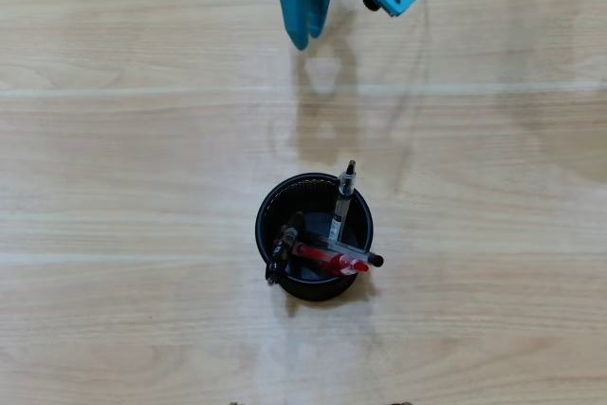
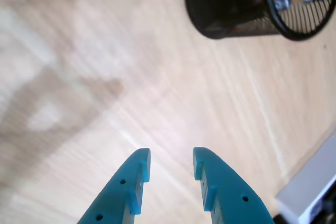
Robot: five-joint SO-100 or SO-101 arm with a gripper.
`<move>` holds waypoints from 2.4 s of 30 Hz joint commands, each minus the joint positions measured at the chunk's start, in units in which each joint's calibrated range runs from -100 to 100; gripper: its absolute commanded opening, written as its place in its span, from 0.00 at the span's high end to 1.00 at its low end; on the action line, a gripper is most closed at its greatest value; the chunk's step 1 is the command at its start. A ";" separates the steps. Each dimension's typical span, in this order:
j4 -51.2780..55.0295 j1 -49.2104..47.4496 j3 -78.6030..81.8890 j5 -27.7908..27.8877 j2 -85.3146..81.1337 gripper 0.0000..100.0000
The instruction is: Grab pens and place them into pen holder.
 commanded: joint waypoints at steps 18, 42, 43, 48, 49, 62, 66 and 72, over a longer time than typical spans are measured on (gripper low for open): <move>-11.80 8.23 63.41 12.51 -39.99 0.89; 1.43 1.05 71.02 12.56 -68.73 0.90; 1.43 1.05 71.02 12.56 -68.73 0.90; 1.43 1.05 71.02 12.56 -68.73 0.90; 1.43 1.05 71.02 12.56 -68.73 0.90; 1.43 1.05 71.02 12.56 -68.73 0.90; 1.43 1.05 71.02 12.56 -68.73 0.90; 1.43 1.05 71.02 12.56 -68.73 0.90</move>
